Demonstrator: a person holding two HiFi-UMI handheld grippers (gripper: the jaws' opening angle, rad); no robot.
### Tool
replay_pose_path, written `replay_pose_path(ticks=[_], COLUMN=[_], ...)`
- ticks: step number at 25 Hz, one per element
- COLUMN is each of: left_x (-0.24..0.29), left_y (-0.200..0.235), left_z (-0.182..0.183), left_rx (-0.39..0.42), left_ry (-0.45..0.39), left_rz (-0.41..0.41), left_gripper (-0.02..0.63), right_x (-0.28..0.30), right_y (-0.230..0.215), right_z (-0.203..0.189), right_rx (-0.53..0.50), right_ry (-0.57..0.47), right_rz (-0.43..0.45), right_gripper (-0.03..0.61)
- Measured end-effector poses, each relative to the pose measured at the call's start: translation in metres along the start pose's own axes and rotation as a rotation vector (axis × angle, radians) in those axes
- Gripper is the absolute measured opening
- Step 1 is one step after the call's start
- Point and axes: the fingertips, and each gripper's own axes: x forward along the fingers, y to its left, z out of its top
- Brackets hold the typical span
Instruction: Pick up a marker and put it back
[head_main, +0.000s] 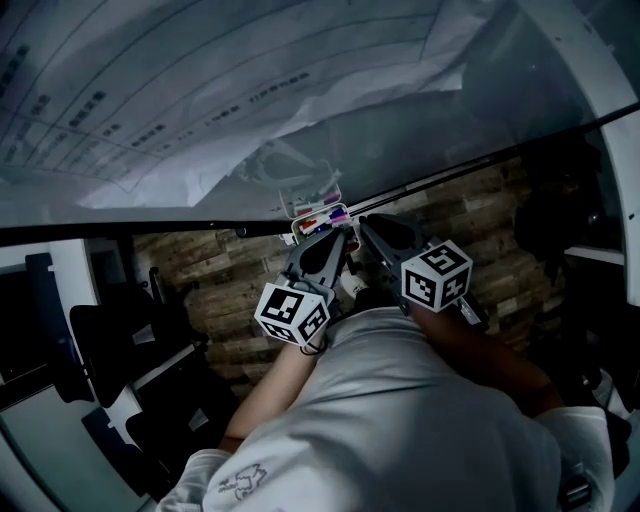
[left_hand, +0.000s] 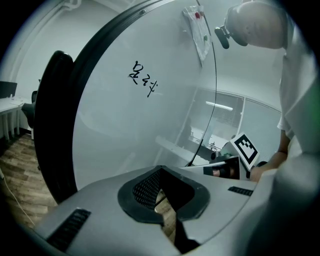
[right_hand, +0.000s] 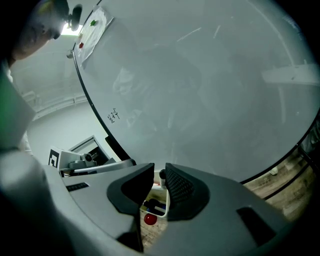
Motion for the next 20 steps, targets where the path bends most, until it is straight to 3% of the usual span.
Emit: replay_pose_path(ticks=[20], left_x=[0.002], left_y=[0.012], left_z=[-0.006], left_rx=[-0.017], left_ry=[0.021], left_rz=[0.018], left_gripper=[0.005], right_x=[0.015], right_y=[-0.007], right_z=[-0.007], right_rx=[0.011], right_ry=[0.036], right_rz=[-0.009], right_gripper=[0.086])
